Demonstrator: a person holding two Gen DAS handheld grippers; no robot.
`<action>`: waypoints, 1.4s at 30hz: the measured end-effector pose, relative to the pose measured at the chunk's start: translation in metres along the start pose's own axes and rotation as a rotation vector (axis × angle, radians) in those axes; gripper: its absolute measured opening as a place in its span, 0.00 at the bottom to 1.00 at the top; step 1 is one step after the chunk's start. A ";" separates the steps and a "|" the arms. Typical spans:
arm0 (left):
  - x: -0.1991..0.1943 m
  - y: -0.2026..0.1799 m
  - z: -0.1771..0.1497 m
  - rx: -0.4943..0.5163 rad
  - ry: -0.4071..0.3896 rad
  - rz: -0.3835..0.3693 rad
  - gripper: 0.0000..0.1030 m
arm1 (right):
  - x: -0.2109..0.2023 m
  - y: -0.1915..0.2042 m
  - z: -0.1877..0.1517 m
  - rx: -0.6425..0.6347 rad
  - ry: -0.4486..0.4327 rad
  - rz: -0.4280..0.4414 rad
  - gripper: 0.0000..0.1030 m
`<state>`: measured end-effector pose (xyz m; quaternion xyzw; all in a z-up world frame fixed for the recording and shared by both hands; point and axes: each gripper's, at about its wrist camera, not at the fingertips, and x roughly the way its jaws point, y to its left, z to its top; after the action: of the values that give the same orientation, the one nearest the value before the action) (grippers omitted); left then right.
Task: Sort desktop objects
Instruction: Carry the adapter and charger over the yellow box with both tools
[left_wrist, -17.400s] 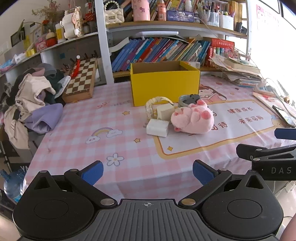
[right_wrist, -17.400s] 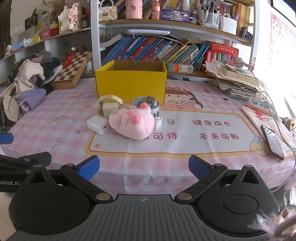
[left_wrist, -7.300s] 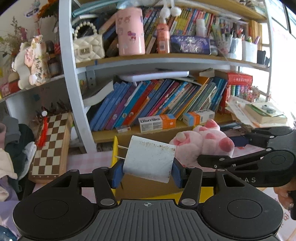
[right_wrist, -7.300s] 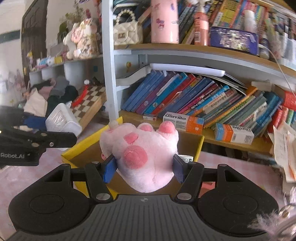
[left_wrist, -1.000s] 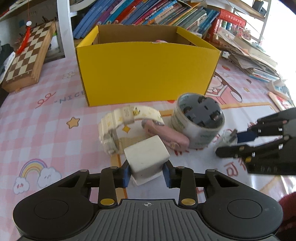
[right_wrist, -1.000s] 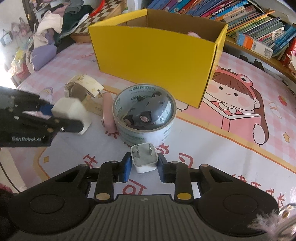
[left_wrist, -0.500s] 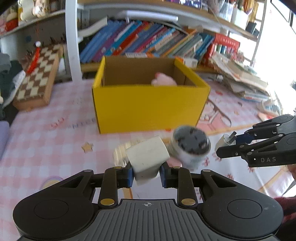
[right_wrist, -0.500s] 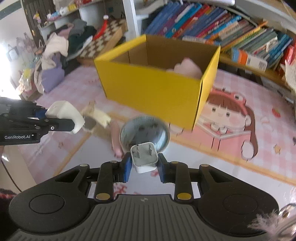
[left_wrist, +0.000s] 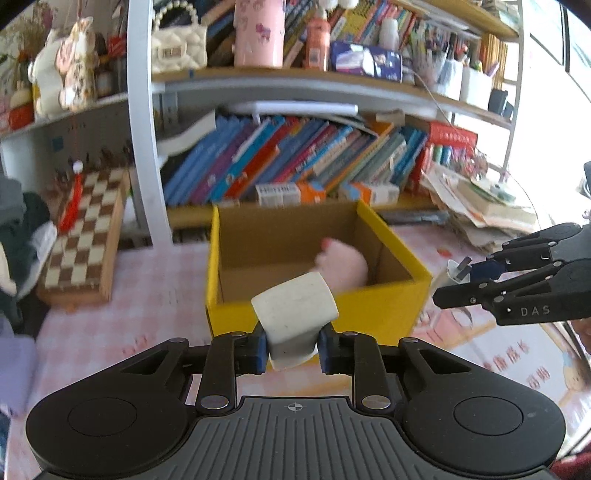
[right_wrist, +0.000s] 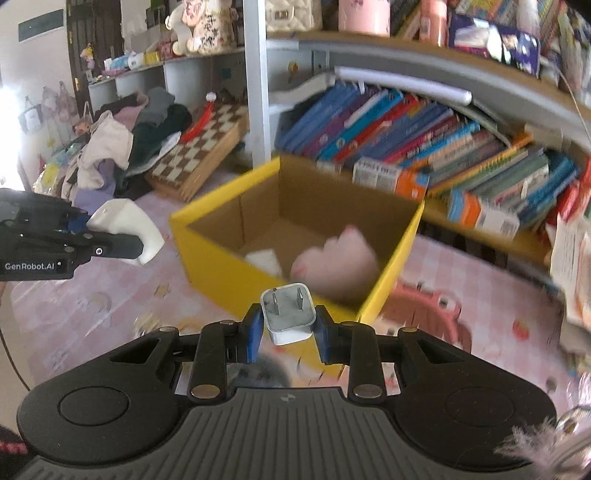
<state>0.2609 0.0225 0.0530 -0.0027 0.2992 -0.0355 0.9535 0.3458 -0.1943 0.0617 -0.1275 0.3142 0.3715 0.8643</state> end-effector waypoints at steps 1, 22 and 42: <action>0.002 0.001 0.005 0.004 -0.012 0.004 0.23 | 0.002 -0.002 0.005 -0.009 -0.008 -0.001 0.26; 0.078 0.009 0.045 0.031 0.030 0.010 0.22 | 0.087 -0.036 0.066 -0.075 -0.024 0.052 0.27; 0.147 0.020 0.045 0.029 0.162 0.012 0.22 | 0.191 -0.052 0.099 -0.198 0.090 0.039 0.27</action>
<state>0.4079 0.0312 0.0052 0.0158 0.3746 -0.0340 0.9264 0.5286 -0.0783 0.0159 -0.2225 0.3169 0.4114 0.8251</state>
